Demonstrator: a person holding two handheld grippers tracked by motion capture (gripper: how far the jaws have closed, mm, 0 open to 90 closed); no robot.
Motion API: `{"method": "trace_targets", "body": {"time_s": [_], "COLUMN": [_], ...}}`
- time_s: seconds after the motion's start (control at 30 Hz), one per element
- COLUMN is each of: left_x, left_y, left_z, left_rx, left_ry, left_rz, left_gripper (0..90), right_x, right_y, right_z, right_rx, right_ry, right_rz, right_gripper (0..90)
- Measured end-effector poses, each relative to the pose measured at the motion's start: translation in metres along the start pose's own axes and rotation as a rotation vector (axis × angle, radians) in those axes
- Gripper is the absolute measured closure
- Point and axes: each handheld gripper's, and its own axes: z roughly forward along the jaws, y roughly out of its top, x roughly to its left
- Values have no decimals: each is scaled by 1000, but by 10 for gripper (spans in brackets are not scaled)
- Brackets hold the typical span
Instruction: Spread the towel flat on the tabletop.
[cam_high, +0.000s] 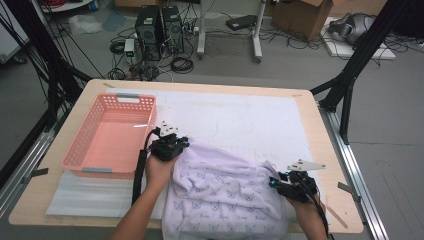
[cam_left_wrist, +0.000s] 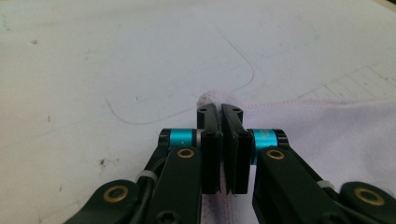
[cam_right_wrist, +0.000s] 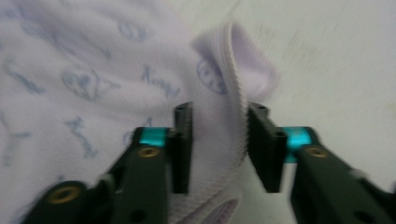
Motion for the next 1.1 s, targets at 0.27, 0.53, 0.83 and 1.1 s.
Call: {"method": "trace_targets", "body": {"time_s": [0.27, 0.53, 0.83, 1.1], "left_x": [1, -3, -1, 3], "left_y": [-6, -13, -14, -14], "left_z": [-3, -1, 0, 1], "left_rx": [20, 31, 20, -13], "left_ry": [4, -39, -67, -119], "left_rz": [30, 50, 27, -17], "left_gripper": [859, 857, 857, 858], "right_x": [2, 3, -18, -12], "right_y": [-15, -28, 39, 58], "right_z": [-24, -45, -40, 29], "right_rx": [24, -11, -158, 91], "right_ry": [31, 20, -50, 54], "right_rz": [-9, -20, -27, -144], "right_gripper": [842, 656, 593, 562]}}
